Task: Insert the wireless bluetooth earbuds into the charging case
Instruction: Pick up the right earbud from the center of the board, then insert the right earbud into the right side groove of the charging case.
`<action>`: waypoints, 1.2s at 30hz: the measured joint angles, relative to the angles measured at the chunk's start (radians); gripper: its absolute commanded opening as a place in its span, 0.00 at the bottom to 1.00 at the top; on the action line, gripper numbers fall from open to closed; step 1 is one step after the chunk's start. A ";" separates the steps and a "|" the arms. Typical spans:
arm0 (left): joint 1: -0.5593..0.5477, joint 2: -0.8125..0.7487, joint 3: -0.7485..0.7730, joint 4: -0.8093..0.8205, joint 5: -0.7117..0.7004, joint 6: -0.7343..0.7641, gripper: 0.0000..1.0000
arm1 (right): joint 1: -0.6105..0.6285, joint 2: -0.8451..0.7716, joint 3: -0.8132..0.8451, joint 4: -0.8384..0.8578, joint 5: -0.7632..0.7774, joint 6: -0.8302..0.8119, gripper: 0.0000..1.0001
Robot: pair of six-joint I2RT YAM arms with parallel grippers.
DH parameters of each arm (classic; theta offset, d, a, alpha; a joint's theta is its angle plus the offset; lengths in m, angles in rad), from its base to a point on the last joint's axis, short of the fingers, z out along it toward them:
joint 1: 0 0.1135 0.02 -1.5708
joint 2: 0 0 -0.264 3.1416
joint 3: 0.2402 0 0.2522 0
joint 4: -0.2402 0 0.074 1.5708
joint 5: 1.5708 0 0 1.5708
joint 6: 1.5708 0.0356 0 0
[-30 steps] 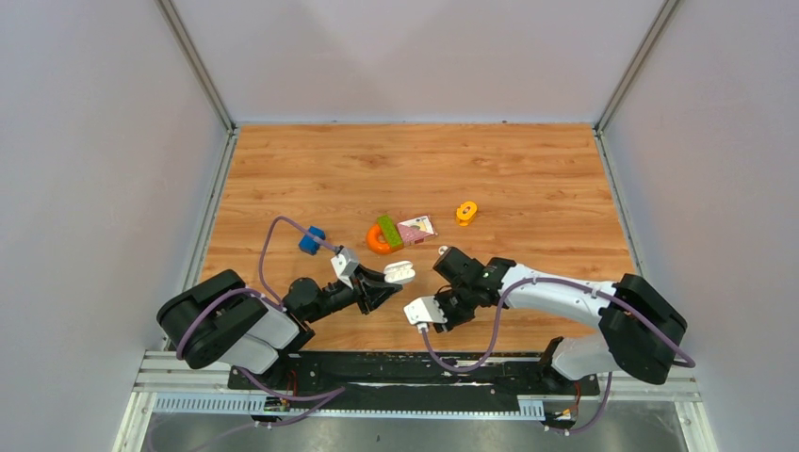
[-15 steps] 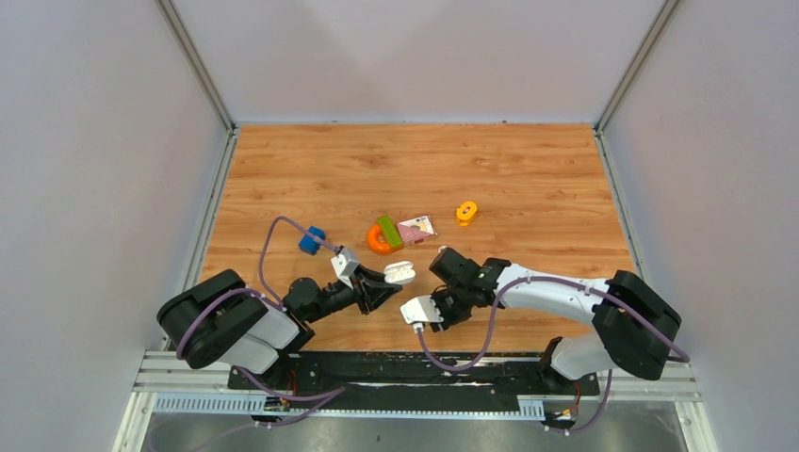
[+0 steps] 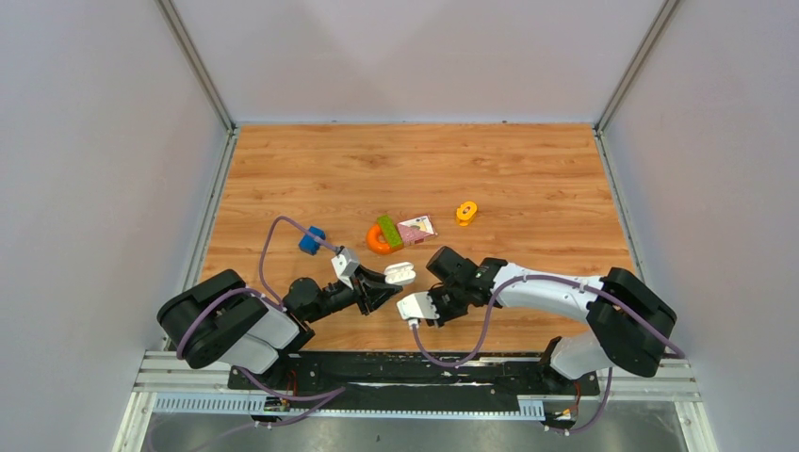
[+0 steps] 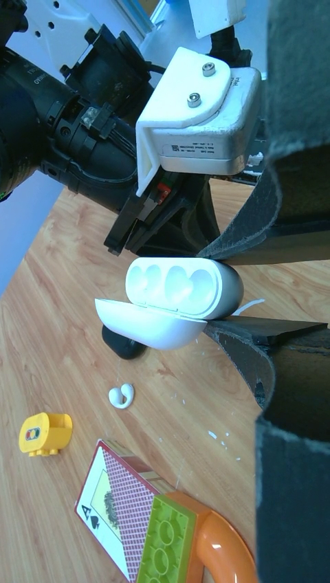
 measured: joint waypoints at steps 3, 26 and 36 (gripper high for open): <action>0.000 0.000 0.000 0.000 0.000 -0.001 0.03 | 0.000 0.000 0.005 0.001 0.008 0.011 0.12; 0.000 0.027 0.021 -0.001 0.082 0.009 0.04 | -0.021 -0.145 0.347 -0.388 -0.250 0.113 0.08; -0.035 0.046 0.028 -0.002 0.126 0.068 0.04 | -0.082 -0.015 0.576 -0.491 -0.380 0.179 0.09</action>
